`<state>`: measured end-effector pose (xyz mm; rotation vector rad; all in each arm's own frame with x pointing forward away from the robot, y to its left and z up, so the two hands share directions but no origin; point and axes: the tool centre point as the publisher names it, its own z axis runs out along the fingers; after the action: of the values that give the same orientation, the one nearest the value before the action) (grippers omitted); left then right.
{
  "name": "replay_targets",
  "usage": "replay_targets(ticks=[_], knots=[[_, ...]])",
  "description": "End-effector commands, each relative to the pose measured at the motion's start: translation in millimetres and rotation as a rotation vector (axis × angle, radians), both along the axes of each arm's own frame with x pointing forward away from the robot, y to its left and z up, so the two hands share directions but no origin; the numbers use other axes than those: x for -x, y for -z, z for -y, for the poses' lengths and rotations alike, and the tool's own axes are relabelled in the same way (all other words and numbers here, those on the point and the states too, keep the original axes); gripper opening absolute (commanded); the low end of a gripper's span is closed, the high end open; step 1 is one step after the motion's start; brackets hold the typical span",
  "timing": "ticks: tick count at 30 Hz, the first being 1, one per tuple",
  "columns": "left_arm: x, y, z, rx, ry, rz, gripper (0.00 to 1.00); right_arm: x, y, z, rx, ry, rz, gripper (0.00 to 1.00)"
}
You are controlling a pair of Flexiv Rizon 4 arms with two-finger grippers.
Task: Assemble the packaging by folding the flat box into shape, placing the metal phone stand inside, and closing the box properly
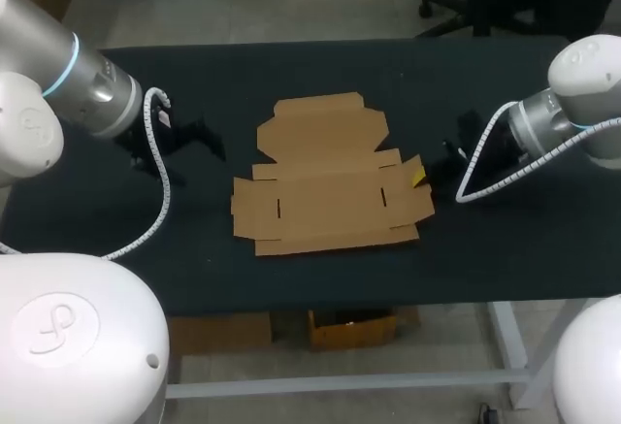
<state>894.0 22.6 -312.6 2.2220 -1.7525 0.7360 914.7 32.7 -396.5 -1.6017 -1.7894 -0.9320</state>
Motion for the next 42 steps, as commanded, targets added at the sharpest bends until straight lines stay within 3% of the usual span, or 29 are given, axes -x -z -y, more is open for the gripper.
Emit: replay_targets(ticks=[1, 42], knots=[[1.9, 0.0, 0.7, -0.003, -0.002, -0.001, 1.0, 3.8, 0.8, 3.1, -0.014, -0.003, 0.005, 0.0], [4.1, 0.8, 14.8, -0.002, 0.004, -0.011, 1.0, 33.7, 4.1, 6.5, -0.076, -0.028, -0.01, 0.0]])
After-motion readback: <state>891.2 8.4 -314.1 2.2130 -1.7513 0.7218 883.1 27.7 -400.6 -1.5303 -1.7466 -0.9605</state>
